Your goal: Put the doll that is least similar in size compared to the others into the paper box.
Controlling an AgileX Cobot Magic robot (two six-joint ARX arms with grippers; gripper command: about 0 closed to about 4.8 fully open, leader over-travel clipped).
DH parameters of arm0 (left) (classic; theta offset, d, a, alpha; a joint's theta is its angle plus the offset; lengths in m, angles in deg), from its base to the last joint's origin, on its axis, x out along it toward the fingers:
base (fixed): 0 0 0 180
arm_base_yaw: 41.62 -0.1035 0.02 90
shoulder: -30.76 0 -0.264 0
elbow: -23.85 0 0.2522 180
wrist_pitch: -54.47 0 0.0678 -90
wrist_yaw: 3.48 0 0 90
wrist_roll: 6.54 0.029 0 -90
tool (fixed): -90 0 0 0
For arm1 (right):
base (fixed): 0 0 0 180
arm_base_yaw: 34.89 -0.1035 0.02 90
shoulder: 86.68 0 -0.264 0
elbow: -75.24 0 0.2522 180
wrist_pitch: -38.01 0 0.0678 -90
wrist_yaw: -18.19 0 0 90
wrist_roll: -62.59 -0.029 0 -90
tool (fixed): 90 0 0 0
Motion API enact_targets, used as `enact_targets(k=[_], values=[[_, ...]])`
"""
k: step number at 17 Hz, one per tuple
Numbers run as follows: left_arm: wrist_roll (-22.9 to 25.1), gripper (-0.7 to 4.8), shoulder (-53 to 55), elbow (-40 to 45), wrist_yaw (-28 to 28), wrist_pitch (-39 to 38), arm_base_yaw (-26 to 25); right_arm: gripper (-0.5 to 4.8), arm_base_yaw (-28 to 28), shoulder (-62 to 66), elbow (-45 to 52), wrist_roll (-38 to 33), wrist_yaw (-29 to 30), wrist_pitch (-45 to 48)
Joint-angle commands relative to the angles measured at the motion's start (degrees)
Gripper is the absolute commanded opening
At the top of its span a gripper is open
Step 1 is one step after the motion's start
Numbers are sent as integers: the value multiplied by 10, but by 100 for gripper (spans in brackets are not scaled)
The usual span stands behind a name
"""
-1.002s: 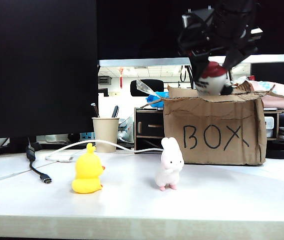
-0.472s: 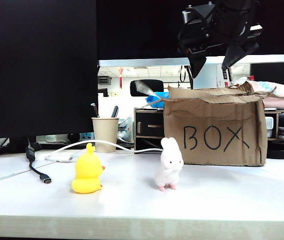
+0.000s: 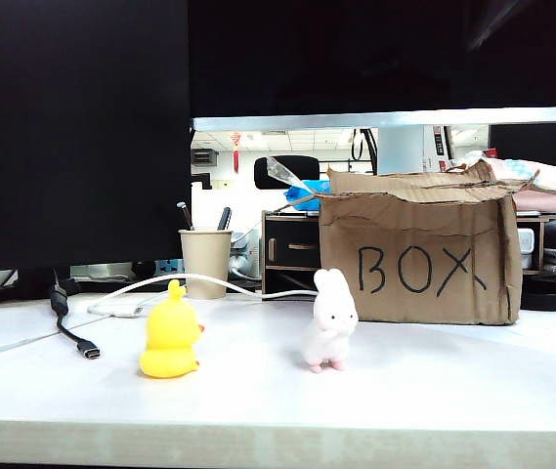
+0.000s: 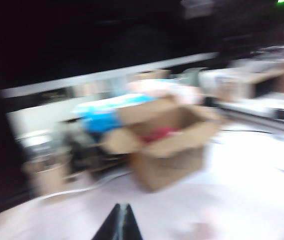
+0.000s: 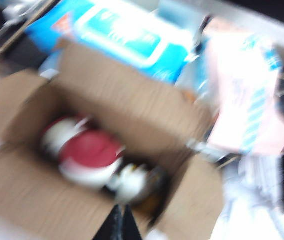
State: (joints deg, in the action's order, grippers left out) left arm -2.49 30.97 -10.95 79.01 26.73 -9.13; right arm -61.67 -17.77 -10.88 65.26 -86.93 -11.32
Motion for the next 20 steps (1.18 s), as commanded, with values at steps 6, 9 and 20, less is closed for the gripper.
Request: enact_targets(k=[6,9,20], values=[[0,-5,0,-2,-2,7,-224,-8,-71,-148,40,-44,168,-15],[0,-5,0,-1,-2,7,-261,-8,-152,-209,124,-88,133,25],[0,-5,0,158,-2,3,-258,-6,-381,-334,306,-103,-118,122]])
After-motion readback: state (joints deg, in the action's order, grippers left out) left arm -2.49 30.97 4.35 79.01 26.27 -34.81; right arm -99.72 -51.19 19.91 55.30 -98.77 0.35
